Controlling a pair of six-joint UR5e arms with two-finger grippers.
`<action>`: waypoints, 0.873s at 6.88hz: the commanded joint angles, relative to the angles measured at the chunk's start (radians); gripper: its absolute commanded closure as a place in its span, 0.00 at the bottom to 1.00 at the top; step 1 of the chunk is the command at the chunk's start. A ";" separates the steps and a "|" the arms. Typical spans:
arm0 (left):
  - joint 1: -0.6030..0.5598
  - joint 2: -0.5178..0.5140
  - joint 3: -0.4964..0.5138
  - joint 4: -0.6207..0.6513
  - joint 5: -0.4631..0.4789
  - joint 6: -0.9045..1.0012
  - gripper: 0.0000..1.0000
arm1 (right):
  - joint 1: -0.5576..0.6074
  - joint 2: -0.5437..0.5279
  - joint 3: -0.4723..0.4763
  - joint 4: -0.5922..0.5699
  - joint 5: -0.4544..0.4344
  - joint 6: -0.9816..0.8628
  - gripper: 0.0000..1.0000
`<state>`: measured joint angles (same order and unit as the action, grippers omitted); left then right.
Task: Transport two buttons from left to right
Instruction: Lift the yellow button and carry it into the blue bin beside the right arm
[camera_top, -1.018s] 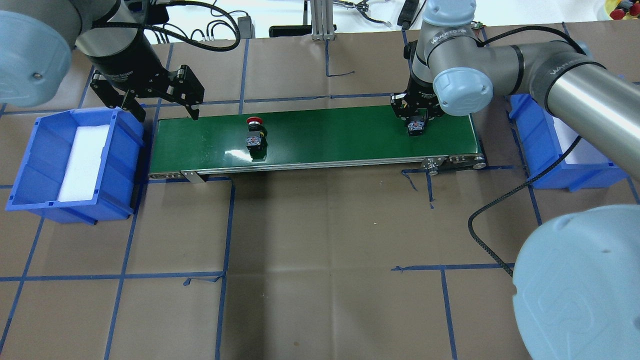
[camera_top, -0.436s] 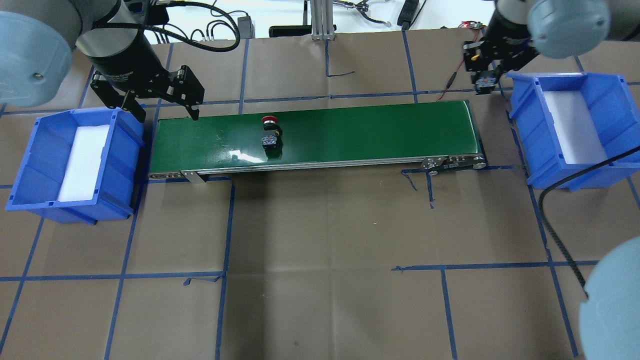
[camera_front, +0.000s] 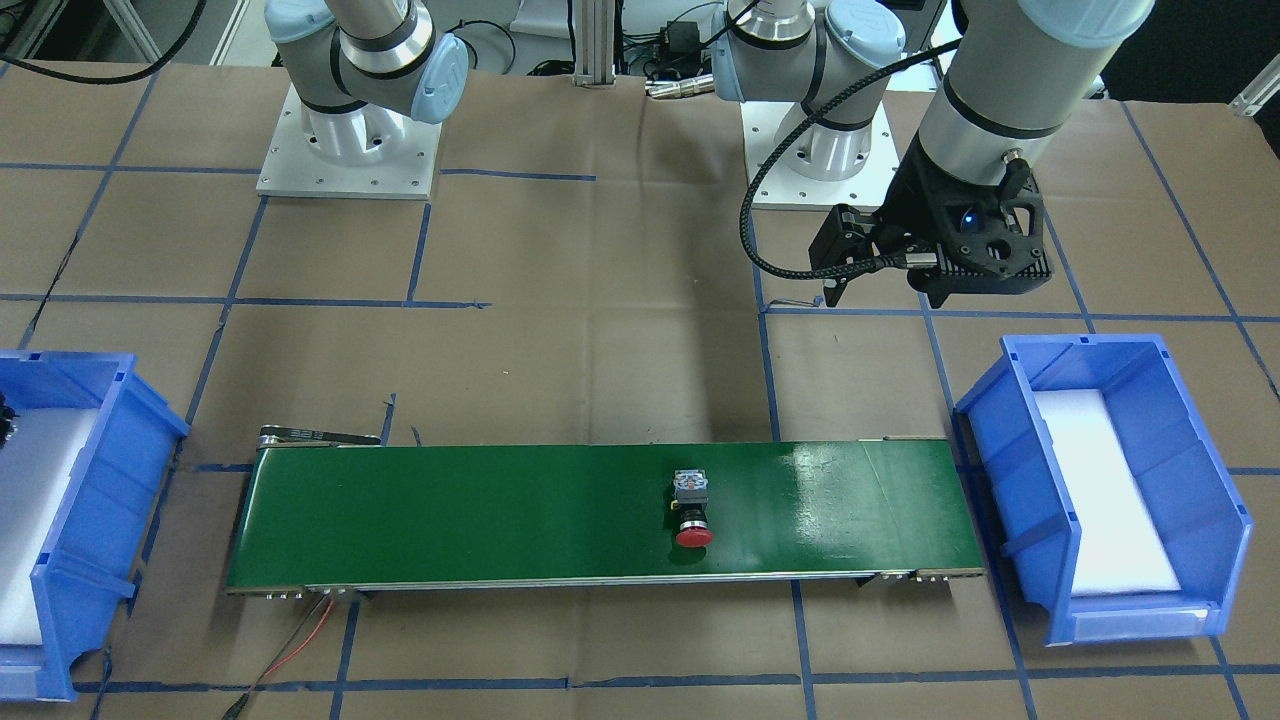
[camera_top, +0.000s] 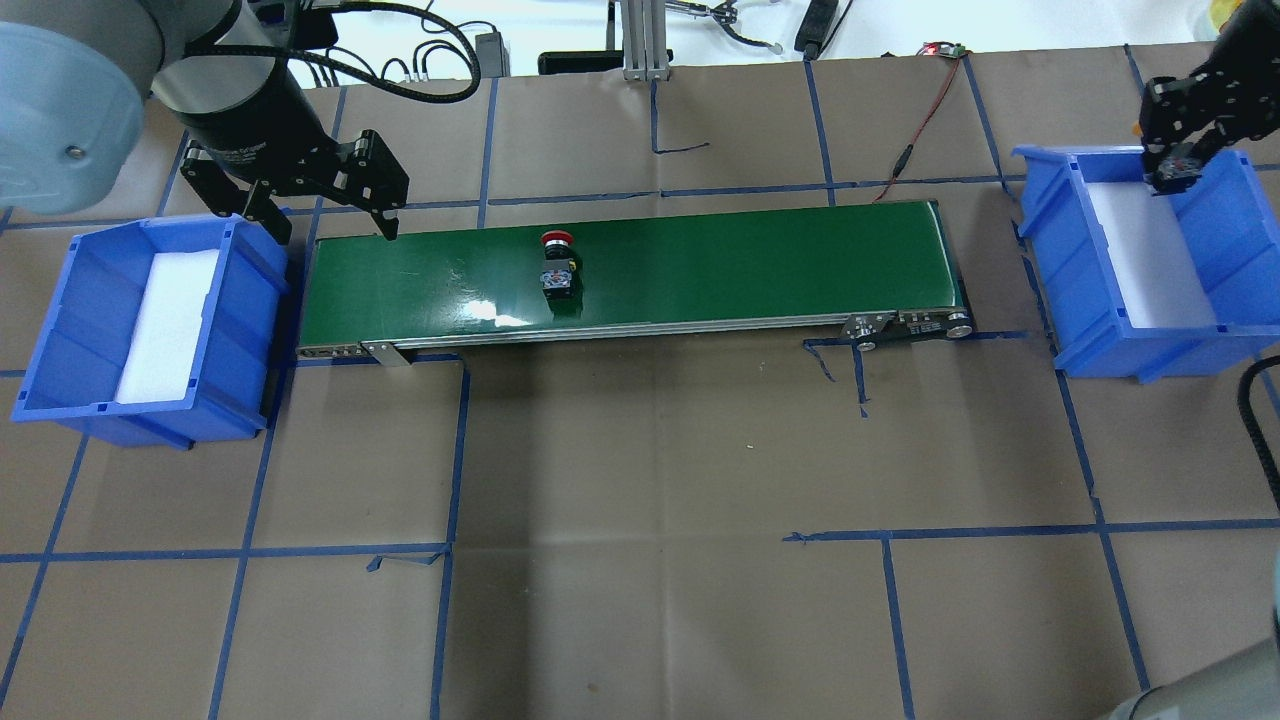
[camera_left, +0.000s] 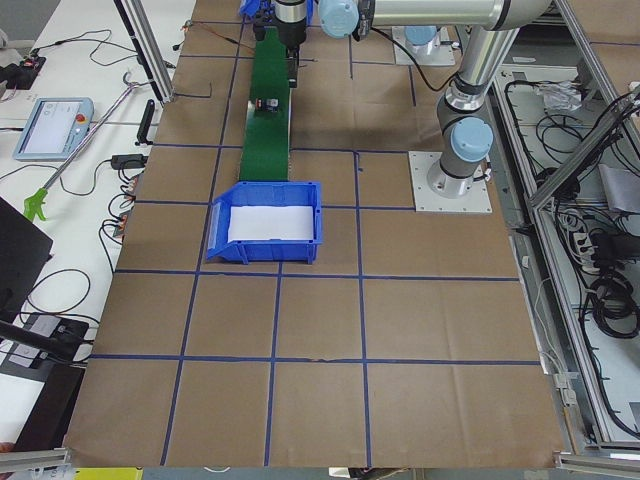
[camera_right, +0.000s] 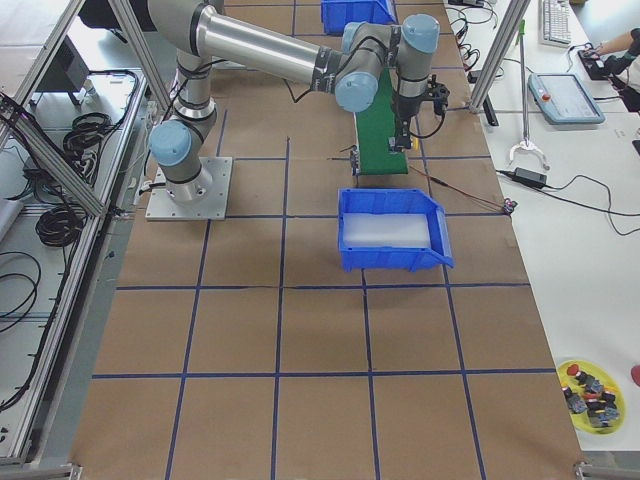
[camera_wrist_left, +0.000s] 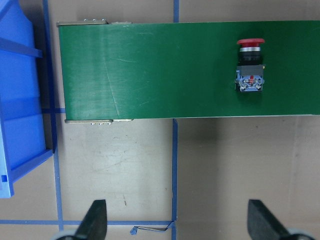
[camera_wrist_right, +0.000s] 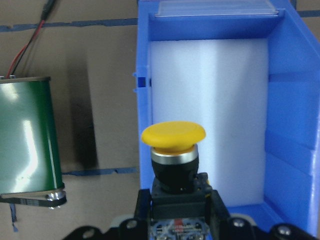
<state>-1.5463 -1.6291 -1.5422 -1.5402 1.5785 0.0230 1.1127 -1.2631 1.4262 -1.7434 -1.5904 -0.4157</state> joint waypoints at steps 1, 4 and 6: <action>0.000 0.000 0.001 0.000 0.000 0.000 0.00 | -0.076 0.031 0.080 -0.037 0.003 -0.080 0.96; 0.000 -0.002 0.001 0.000 0.000 0.000 0.00 | -0.117 0.088 0.183 -0.163 0.004 -0.115 0.96; 0.000 -0.002 0.001 0.000 -0.002 0.000 0.00 | -0.117 0.120 0.212 -0.191 0.004 -0.117 0.96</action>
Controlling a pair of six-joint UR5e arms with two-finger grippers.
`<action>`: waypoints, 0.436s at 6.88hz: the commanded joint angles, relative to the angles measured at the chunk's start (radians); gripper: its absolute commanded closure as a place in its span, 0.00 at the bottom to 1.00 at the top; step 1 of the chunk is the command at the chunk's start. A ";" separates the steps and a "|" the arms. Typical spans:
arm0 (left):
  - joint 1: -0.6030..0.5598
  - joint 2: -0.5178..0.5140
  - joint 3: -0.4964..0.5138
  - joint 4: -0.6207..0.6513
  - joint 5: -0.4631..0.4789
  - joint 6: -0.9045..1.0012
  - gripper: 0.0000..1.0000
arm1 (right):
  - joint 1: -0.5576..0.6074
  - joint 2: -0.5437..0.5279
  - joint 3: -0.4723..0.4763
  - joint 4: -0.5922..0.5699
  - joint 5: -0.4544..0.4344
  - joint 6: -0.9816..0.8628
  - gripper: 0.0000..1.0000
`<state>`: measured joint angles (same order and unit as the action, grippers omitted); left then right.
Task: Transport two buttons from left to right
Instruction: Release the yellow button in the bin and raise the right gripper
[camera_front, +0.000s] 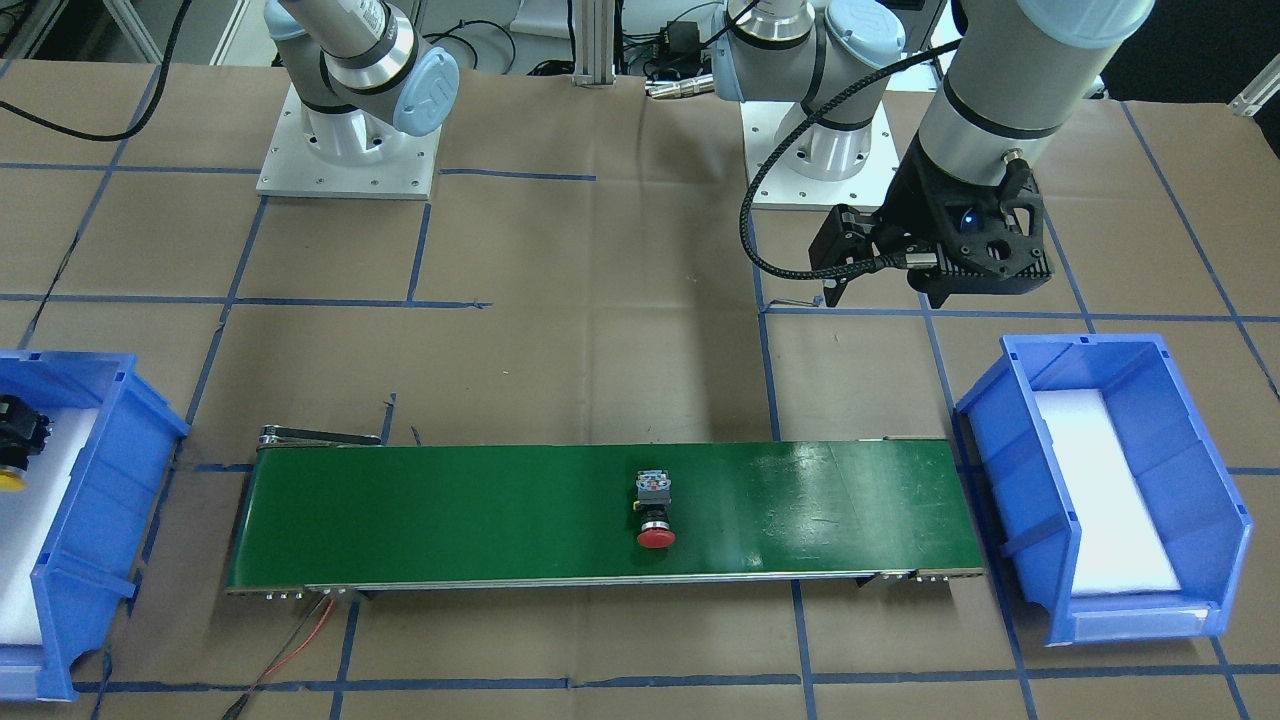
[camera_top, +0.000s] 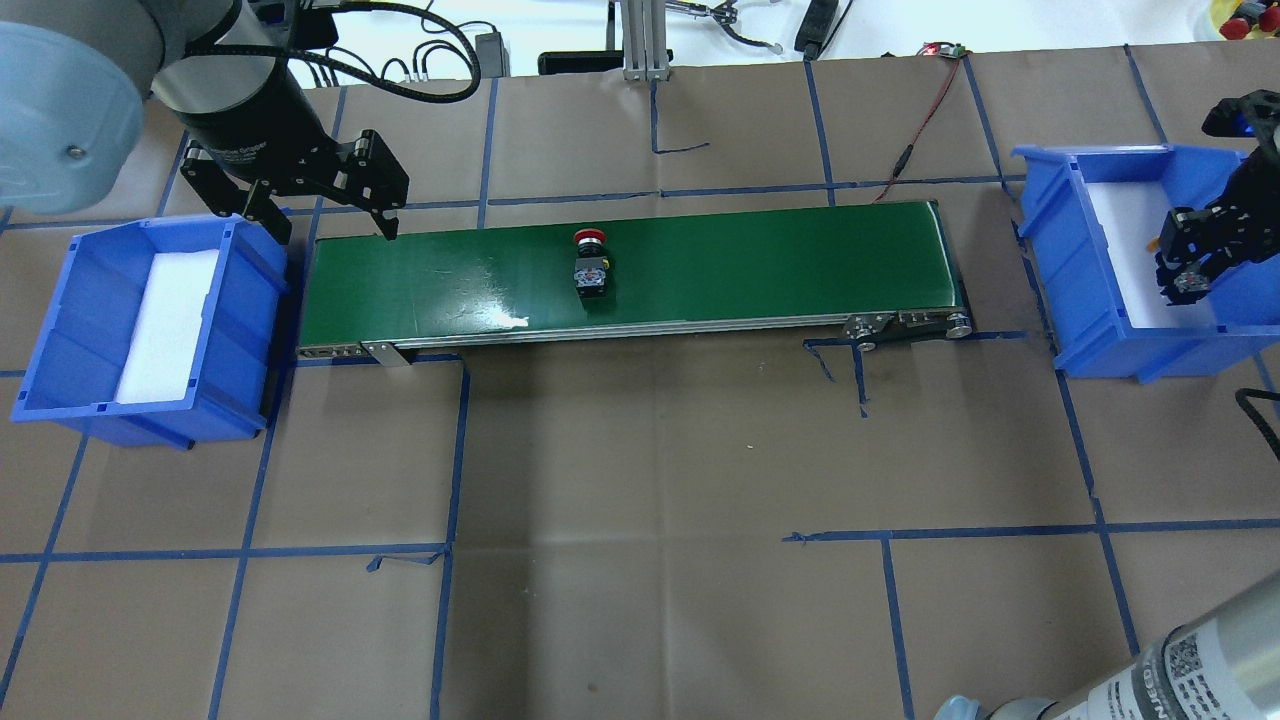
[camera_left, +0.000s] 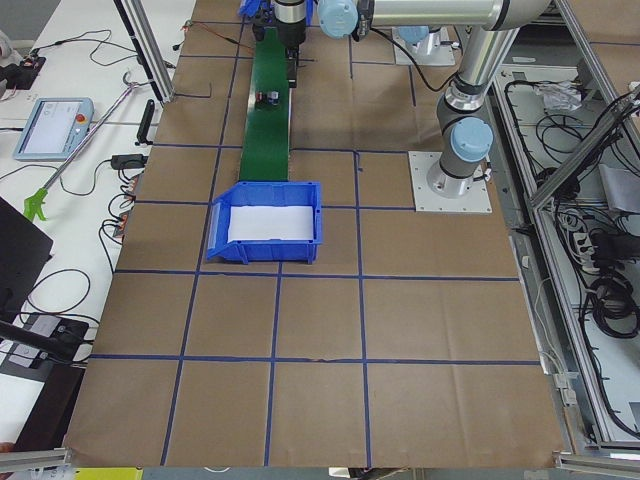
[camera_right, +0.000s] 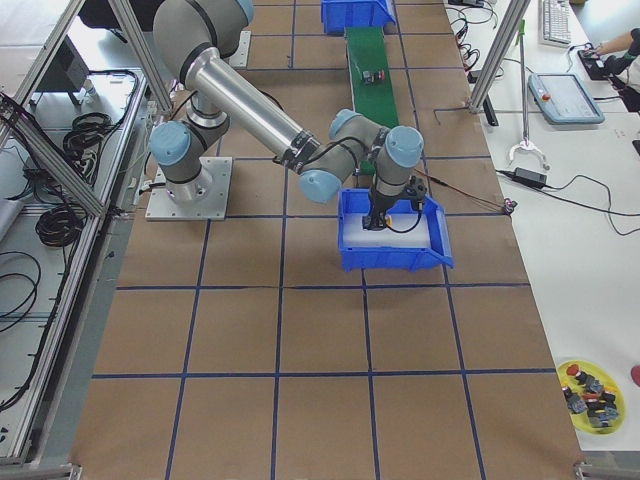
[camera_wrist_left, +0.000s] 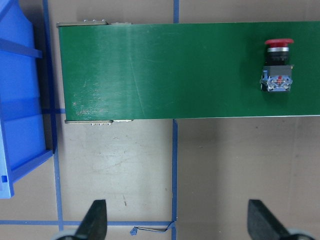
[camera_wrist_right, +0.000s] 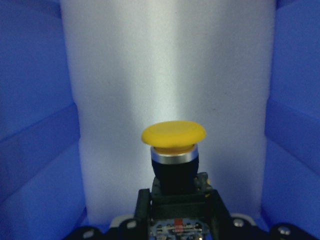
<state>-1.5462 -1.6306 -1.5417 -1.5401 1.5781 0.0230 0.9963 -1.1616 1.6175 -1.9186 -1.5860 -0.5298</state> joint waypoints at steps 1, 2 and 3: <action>0.000 0.000 0.000 0.000 0.000 0.000 0.00 | -0.001 0.019 0.057 -0.019 0.000 -0.004 0.96; 0.000 0.000 0.000 -0.002 -0.001 0.000 0.00 | -0.001 0.020 0.071 -0.039 -0.005 -0.006 0.96; 0.000 0.002 0.000 0.000 -0.001 0.000 0.00 | -0.001 0.022 0.085 -0.042 -0.003 -0.006 0.96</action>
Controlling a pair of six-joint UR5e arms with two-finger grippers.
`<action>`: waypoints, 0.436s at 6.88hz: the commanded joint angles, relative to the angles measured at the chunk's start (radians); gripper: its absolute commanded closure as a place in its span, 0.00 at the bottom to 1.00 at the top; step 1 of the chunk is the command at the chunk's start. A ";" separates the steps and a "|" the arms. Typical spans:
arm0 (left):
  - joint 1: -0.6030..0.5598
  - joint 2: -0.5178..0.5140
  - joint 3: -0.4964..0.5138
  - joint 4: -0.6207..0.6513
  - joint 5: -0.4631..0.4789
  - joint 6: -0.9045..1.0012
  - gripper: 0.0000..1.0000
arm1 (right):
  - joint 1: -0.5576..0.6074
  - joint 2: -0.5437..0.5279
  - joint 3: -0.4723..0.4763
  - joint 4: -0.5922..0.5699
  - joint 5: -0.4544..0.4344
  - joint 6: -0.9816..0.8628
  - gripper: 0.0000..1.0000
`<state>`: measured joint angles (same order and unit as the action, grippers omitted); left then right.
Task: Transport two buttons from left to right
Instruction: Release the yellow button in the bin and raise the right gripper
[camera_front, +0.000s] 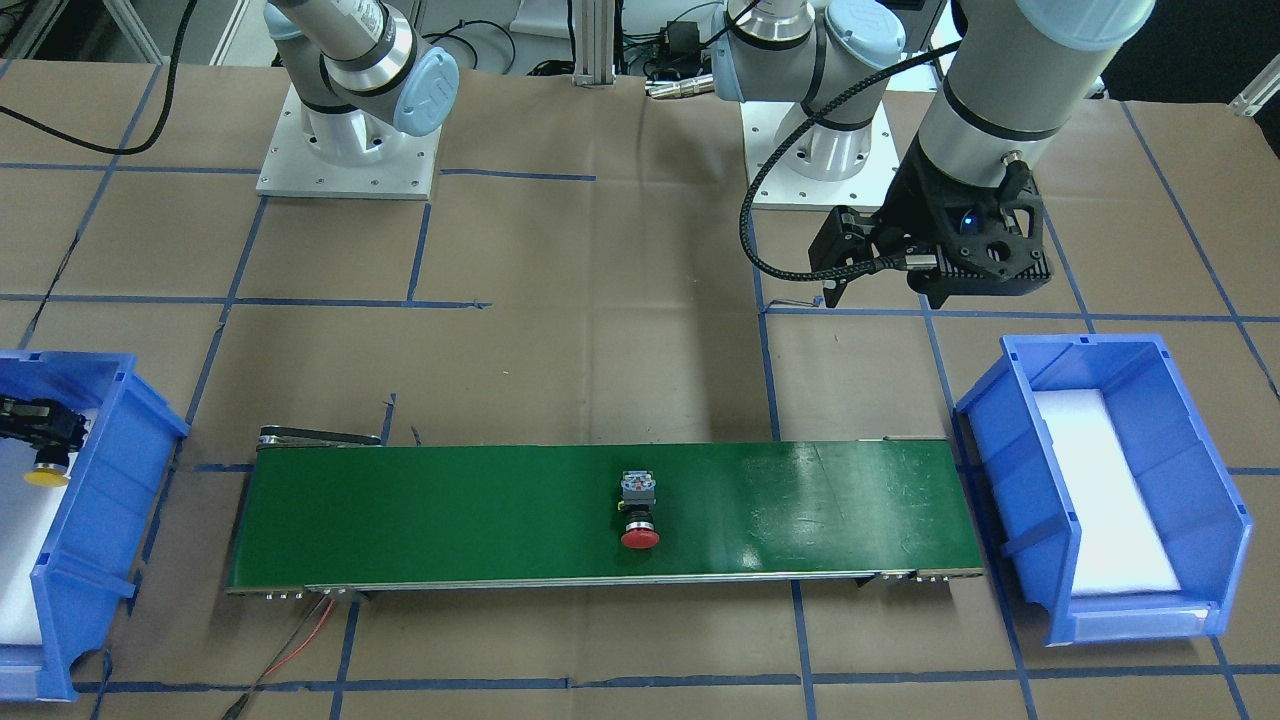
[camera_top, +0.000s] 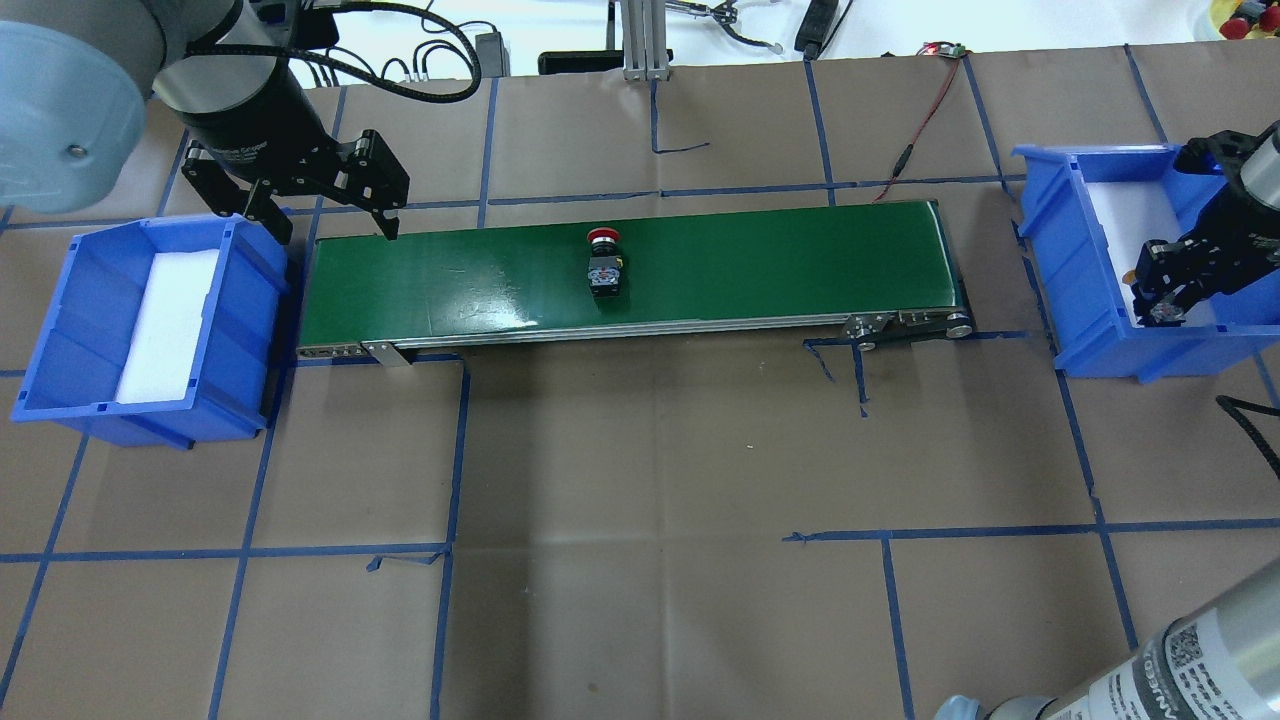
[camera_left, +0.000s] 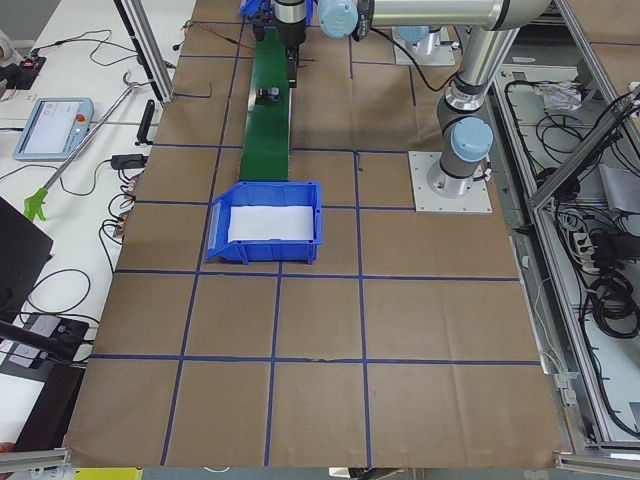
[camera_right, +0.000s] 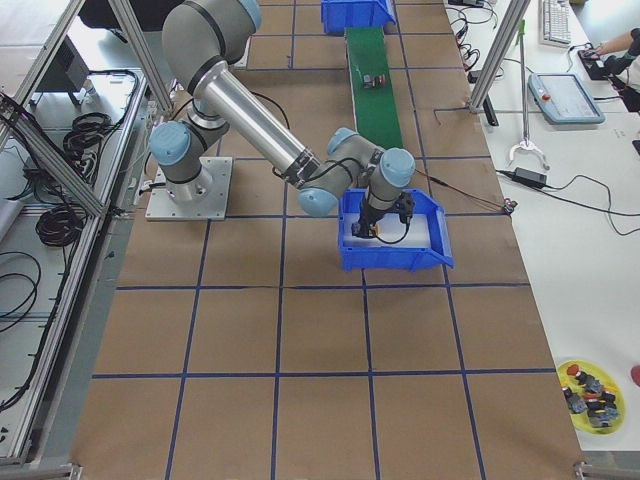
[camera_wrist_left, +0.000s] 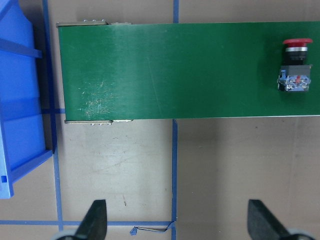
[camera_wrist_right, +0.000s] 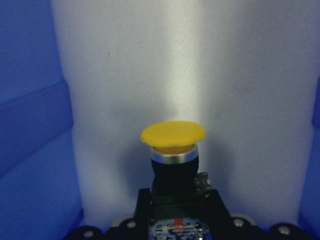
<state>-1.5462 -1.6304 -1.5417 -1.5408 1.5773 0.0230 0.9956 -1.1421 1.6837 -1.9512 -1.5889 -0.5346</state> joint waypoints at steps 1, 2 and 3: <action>0.000 0.000 -0.002 0.001 0.000 0.000 0.00 | 0.000 0.005 0.019 -0.009 -0.002 0.001 0.86; 0.000 0.001 -0.002 -0.001 -0.002 0.000 0.00 | 0.000 0.008 0.017 -0.014 0.001 0.004 0.35; 0.000 0.001 -0.002 0.001 -0.002 0.000 0.00 | 0.000 0.004 0.004 -0.014 0.003 0.005 0.13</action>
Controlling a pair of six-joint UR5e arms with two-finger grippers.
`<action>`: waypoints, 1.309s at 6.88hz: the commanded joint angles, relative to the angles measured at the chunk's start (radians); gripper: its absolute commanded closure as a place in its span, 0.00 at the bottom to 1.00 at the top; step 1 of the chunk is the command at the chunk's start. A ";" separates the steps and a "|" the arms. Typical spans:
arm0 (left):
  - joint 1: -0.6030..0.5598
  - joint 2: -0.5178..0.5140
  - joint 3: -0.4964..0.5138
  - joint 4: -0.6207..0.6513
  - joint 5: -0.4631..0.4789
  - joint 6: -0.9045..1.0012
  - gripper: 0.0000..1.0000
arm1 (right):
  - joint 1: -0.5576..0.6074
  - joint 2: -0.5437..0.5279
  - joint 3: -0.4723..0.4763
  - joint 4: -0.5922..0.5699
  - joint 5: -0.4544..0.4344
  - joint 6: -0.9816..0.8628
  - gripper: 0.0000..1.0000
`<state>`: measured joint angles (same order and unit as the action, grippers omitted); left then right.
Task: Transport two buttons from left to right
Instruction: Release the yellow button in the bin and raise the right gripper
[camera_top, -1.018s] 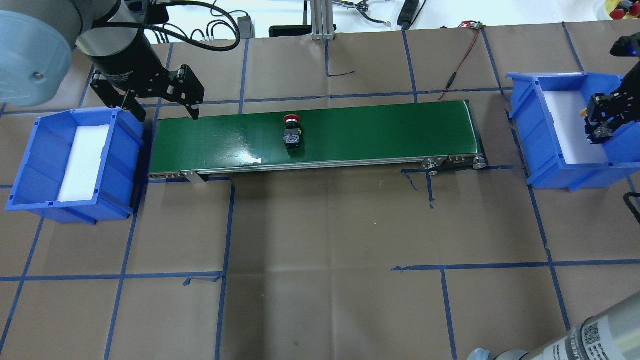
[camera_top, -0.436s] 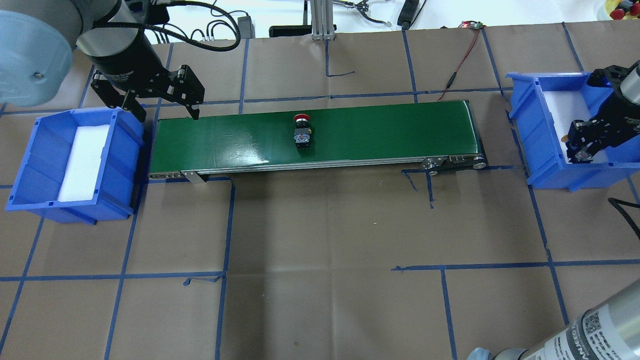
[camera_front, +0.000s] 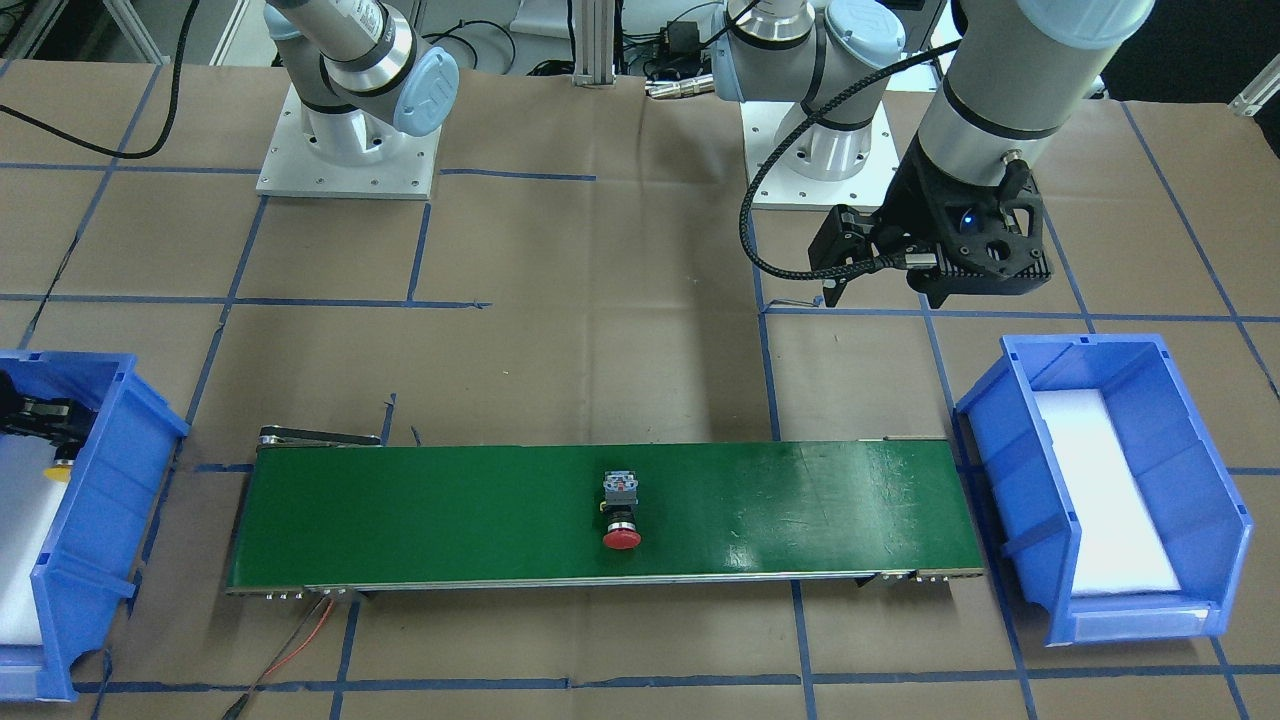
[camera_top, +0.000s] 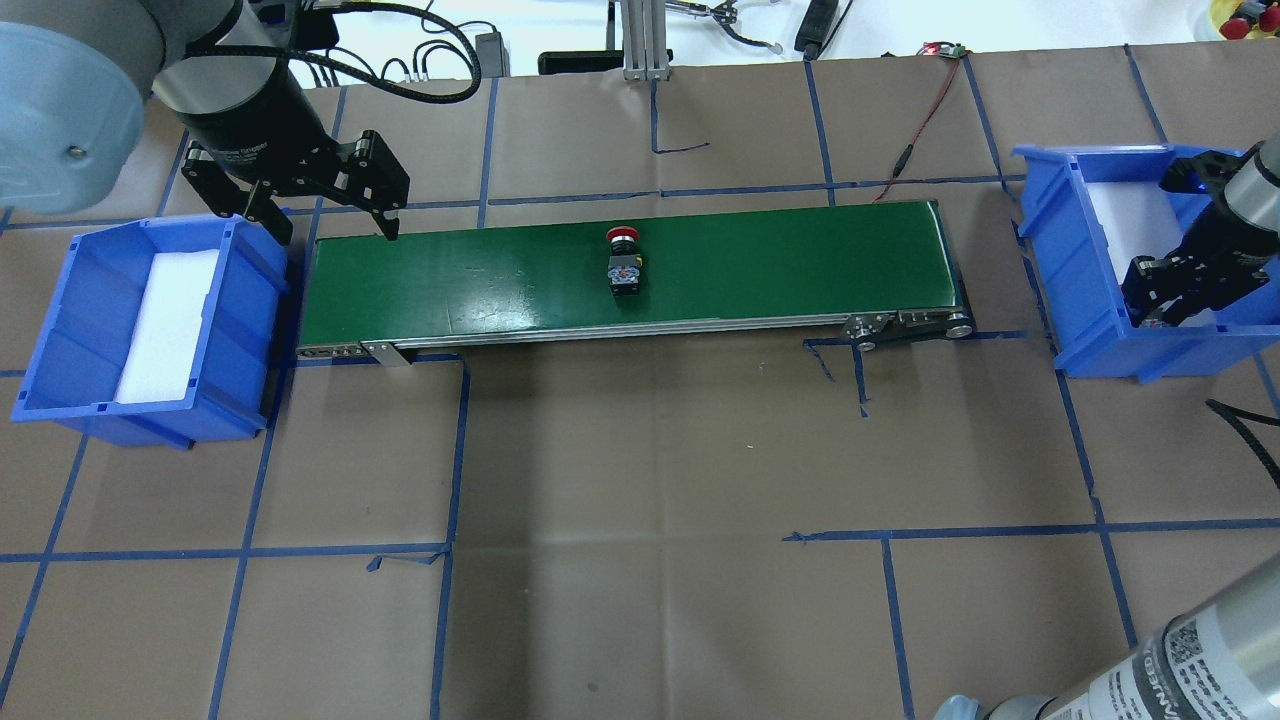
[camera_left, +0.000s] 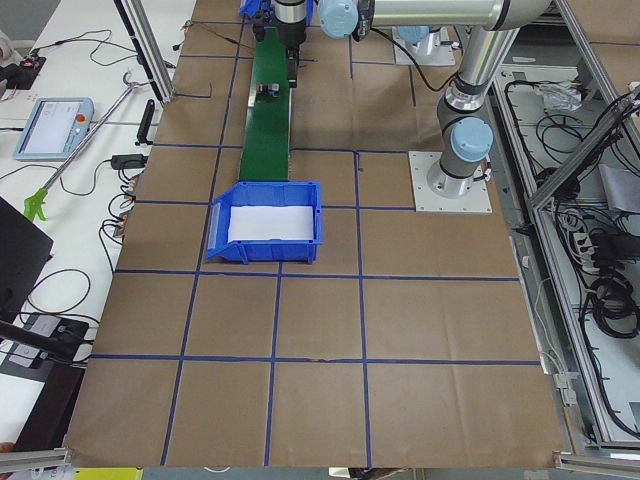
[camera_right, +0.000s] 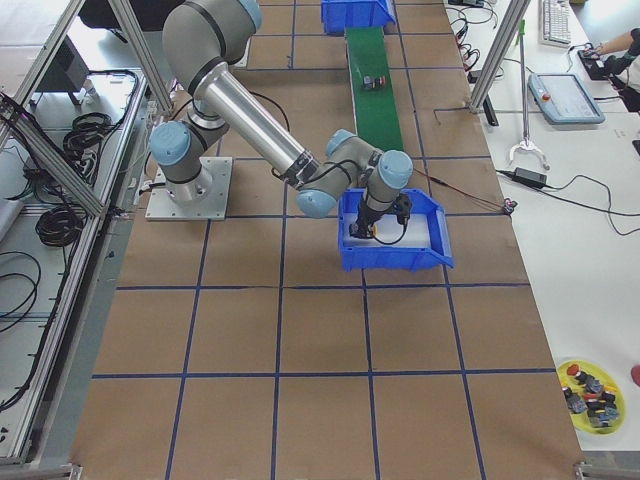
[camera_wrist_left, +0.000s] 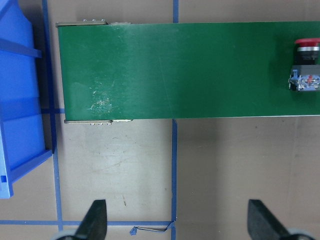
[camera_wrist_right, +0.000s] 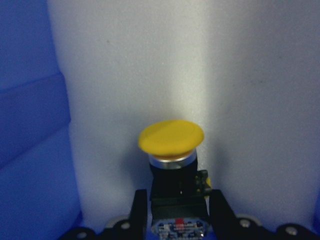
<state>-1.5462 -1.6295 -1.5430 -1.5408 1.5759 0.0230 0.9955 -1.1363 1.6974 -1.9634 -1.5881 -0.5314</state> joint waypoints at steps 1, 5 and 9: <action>0.000 -0.001 0.000 0.001 0.000 0.000 0.00 | 0.003 -0.013 -0.028 0.001 0.002 0.007 0.05; 0.000 -0.001 0.000 0.001 0.001 0.000 0.00 | 0.110 -0.102 -0.247 0.070 -0.001 0.022 0.01; 0.000 -0.001 0.001 0.001 0.000 0.000 0.00 | 0.447 -0.060 -0.364 0.107 0.197 0.390 0.01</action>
<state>-1.5462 -1.6306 -1.5429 -1.5403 1.5755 0.0230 1.3417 -1.2144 1.3411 -1.8487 -1.4253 -0.2481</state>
